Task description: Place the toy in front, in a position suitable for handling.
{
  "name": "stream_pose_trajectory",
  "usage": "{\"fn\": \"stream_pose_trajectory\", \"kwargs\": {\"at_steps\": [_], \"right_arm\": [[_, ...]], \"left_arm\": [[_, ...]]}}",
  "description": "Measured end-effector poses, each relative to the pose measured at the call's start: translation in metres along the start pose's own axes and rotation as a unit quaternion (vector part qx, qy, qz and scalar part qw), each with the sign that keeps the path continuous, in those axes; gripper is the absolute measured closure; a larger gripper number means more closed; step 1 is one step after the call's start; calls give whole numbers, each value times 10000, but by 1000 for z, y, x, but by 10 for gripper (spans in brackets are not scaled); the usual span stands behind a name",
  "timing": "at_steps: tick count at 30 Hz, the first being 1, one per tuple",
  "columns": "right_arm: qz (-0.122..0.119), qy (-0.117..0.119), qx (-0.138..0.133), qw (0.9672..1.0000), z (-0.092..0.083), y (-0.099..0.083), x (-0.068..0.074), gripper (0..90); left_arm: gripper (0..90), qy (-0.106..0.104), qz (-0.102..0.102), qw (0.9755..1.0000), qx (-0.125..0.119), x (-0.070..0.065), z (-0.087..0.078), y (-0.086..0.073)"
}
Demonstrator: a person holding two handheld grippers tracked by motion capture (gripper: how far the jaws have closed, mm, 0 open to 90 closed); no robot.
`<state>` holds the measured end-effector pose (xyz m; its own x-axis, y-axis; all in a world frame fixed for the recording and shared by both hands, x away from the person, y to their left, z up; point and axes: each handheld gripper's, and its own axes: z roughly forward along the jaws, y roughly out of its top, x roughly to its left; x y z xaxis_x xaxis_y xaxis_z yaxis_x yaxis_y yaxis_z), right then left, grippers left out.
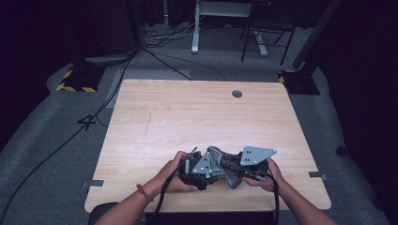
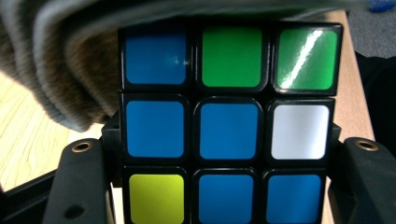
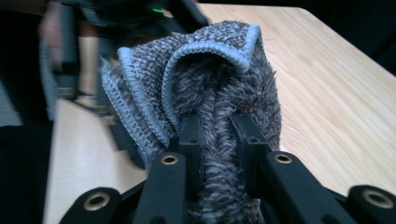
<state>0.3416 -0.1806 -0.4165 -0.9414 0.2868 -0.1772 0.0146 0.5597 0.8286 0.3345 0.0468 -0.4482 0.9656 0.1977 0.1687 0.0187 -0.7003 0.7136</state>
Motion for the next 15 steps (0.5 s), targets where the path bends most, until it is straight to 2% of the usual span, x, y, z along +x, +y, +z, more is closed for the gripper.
{"fn": "stream_pose_trajectory", "kwargs": {"at_steps": [2, 3, 4, 6, 9, 12, 15], "right_arm": [[53, -19, 25, 10000, 1, -1, -2, 768], [157, -83, 184, 9997, 3, -7, -8, 769], [157, -83, 184, 9997, 3, -7, -8, 769], [204, -131, 356, 9991, 6, -15, -13, 770], [339, 16, 507, 9981, 7, -25, -14, 769], [333, 110, 382, 9987, 4, -23, -11, 768], [184, 138, 265, 9994, -2, -14, -4, 768]], "left_arm": [[334, -35, 23, 10000, -21, -1, -1, 1], [334, -12, 42, 10000, -58, -1, -2, 1], [334, 11, 21, 9999, -97, -1, -4, 2], [334, 21, -21, 9997, -231, 2, -9, 2], [335, 114, -77, 9993, -345, 5, -16, 2], [335, 126, -5, 9996, -271, 5, -15, 2], [334, 134, 9, 9997, -219, 4, -14, 1]]}}
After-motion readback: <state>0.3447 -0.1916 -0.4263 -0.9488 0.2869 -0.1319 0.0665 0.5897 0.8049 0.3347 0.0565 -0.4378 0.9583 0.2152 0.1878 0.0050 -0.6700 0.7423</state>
